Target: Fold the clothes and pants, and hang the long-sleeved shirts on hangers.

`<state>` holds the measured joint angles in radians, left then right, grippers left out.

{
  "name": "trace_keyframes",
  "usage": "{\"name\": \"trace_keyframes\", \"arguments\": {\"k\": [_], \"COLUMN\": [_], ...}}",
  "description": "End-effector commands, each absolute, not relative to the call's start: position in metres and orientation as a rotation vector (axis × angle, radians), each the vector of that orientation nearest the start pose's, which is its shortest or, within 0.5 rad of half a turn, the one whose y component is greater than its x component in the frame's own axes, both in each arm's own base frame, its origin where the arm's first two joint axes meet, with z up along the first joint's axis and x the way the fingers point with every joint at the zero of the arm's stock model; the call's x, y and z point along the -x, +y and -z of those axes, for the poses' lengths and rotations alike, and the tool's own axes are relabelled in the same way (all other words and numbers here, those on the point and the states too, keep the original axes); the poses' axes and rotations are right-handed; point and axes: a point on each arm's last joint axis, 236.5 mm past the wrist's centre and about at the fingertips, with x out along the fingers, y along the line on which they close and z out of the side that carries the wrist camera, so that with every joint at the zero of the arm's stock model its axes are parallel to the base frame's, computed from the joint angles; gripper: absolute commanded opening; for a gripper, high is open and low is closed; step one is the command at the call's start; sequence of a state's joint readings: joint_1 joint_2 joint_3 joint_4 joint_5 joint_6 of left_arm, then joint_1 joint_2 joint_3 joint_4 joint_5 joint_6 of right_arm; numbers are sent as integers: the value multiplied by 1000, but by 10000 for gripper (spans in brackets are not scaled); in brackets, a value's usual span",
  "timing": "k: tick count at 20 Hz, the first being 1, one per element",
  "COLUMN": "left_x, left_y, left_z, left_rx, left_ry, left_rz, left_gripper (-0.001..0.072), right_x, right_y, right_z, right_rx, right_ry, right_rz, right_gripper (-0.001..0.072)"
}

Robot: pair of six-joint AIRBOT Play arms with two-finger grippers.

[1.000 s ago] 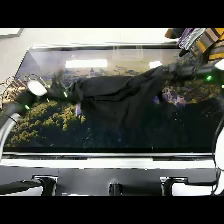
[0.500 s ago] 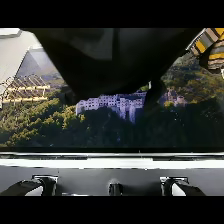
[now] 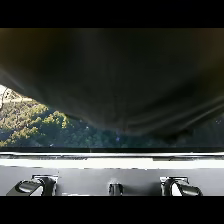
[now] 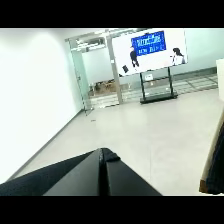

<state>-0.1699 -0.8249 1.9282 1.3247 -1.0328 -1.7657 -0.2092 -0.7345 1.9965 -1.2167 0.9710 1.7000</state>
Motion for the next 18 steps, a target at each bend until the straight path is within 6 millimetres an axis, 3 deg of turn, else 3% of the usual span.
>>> {"name": "trace_keyframes", "arguments": {"k": [1, 4, 7, 10, 12, 14, 18], "left_x": [-279, -352, -444, -541, -589, -622, -650], "left_y": [-82, -91, -104, -113, -117, -120, -126], "left_z": [-515, -468, -412, -362, -320, -271, -179], "left_rx": [317, 311, 318, 342, 353, 354, 344], "left_ry": [15, 142, 228, 179, 171, 207, 365], "left_rz": [317, 283, 255, 228, 211, 195, 168], "left_gripper": [16, 16, 16, 16, 16, 16, 16], "right_x": [-244, -347, -453, -546, -591, -625, -657], "right_y": [16, 19, 27, 44, 66, 78, 85], "right_z": [-585, -535, -461, -380, -328, -282, -208], "right_rx": [-319, -445, -537, -512, -492, -479, -482], "right_ry": [-260, -75, 104, 195, 239, 266, 359], "right_rz": [-129, -210, -303, -320, -327, -302, -267], "right_gripper": [30, 30, 30, 30, 29, 29, 29]}}
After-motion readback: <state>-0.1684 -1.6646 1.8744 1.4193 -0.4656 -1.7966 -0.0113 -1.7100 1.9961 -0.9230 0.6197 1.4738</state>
